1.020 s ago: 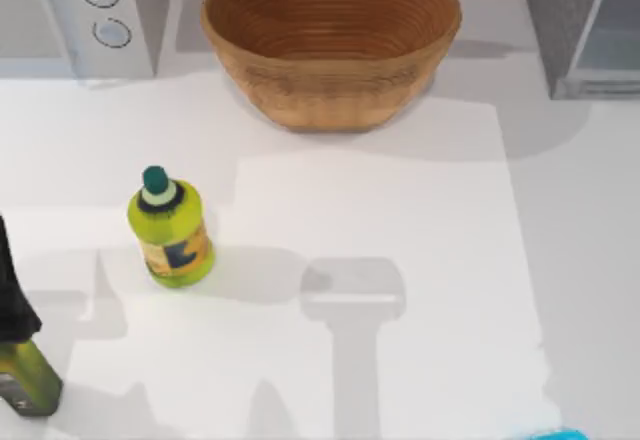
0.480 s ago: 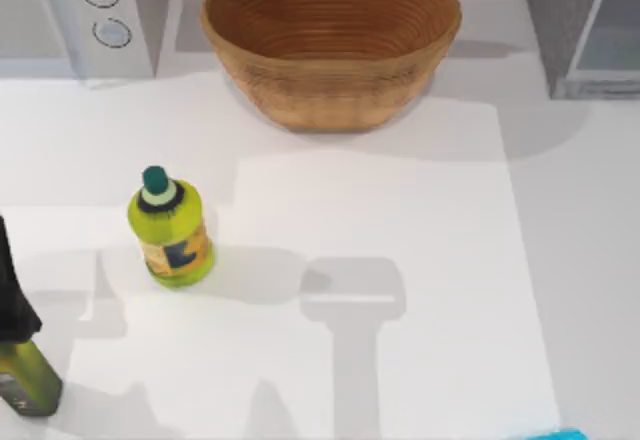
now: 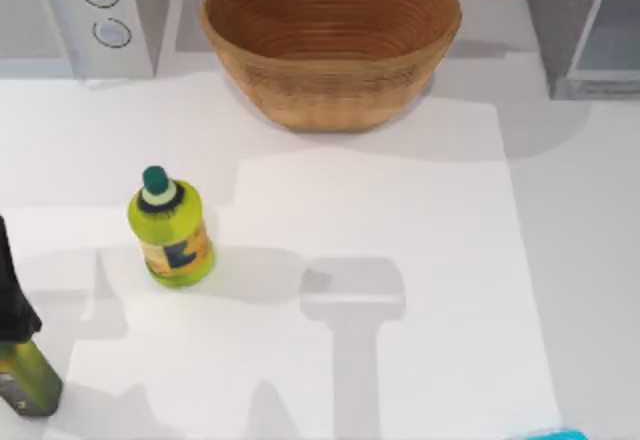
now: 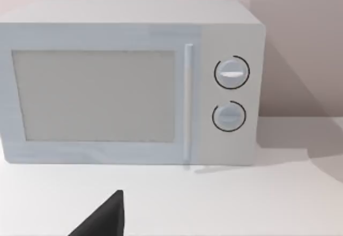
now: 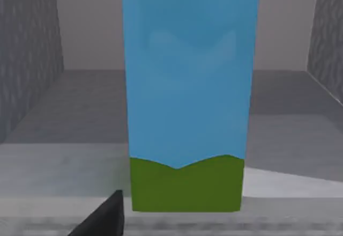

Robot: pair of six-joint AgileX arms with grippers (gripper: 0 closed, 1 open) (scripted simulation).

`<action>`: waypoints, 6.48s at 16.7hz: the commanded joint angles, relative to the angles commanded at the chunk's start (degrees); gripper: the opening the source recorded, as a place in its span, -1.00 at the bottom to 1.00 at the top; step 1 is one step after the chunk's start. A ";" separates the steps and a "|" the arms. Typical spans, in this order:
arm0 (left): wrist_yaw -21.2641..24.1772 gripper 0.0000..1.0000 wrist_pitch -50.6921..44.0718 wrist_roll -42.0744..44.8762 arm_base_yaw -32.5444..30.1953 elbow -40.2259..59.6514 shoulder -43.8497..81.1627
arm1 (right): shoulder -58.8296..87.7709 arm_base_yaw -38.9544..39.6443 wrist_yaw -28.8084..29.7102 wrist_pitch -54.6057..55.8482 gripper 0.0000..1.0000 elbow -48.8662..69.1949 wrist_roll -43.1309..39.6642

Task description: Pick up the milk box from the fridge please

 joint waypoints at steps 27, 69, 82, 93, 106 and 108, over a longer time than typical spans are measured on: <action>0.00 1.00 0.00 0.00 0.00 0.00 0.00 | 16.38 11.03 11.43 -20.70 0.85 37.29 -0.02; 0.00 1.00 0.00 0.00 0.00 0.00 0.00 | -3.01 8.56 8.66 -23.90 -1.00 20.42 0.25; 0.00 1.00 0.00 0.00 0.00 0.00 0.00 | -12.40 8.66 8.53 -24.73 -1.00 11.64 0.15; 0.00 1.00 0.00 0.00 0.00 0.00 0.00 | -68.37 16.44 15.80 -56.67 -1.00 -9.89 -0.37; 0.00 1.00 0.00 0.00 0.00 0.00 0.00 | -111.28 23.75 22.10 -83.70 -1.00 -27.53 -0.69; 0.00 1.00 0.00 0.00 0.00 0.00 0.00 | -111.28 23.75 22.10 -83.70 -1.00 -27.53 -0.69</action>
